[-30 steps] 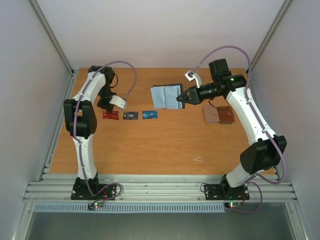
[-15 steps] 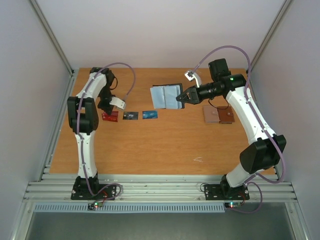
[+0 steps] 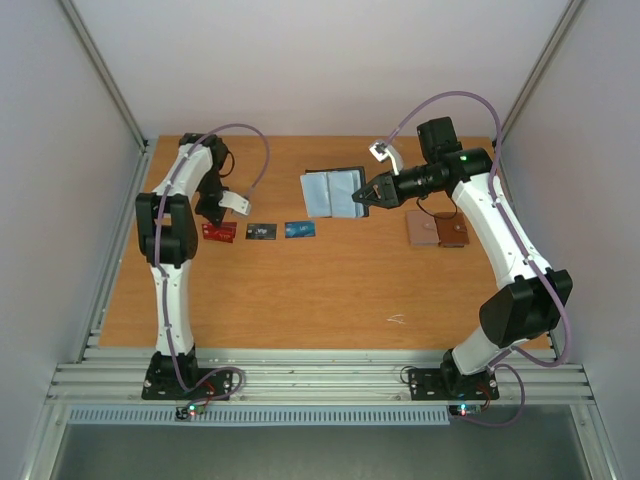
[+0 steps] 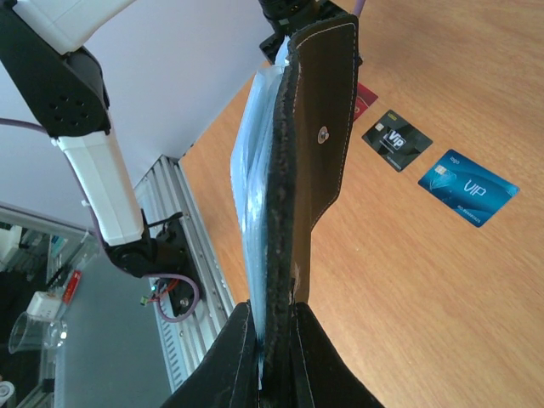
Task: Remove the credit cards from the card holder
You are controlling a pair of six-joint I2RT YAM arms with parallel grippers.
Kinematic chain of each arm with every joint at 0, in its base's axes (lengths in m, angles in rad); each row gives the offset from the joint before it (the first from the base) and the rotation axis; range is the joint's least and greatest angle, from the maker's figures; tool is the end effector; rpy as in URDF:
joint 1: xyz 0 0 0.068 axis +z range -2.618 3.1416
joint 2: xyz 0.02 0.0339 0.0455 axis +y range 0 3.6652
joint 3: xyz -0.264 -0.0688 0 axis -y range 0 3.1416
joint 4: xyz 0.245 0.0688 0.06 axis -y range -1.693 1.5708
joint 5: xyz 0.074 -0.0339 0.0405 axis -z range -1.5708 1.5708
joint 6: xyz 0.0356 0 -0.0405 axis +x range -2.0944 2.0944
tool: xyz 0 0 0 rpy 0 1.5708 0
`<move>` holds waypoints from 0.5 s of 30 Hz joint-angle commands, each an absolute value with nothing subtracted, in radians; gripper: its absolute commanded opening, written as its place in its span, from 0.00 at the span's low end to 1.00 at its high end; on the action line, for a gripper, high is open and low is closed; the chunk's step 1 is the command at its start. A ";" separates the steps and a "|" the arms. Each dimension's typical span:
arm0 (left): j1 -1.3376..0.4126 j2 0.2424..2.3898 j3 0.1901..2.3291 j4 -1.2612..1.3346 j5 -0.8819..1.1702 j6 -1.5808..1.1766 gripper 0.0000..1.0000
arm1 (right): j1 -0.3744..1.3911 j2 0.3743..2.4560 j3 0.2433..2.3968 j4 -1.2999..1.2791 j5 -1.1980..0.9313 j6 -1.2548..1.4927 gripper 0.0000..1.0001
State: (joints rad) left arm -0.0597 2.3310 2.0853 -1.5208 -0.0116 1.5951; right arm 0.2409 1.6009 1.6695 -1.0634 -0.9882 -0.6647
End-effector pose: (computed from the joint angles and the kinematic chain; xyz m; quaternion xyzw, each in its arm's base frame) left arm 0.4321 -0.0254 0.1959 -0.7330 -0.6731 0.0637 0.0743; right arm 0.3029 0.1050 0.3755 -0.4904 0.7001 0.3919 0.3401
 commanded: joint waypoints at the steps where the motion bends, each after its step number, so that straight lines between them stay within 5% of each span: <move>1: -0.054 2.369 2.120 -1.518 -0.004 1.558 0.00 | 0.235 1.592 1.708 -1.056 -1.023 -0.664 0.01; 15: -0.054 2.418 2.196 -1.503 -0.003 1.510 0.00 | 0.235 1.592 1.707 -1.070 -1.017 -0.677 0.01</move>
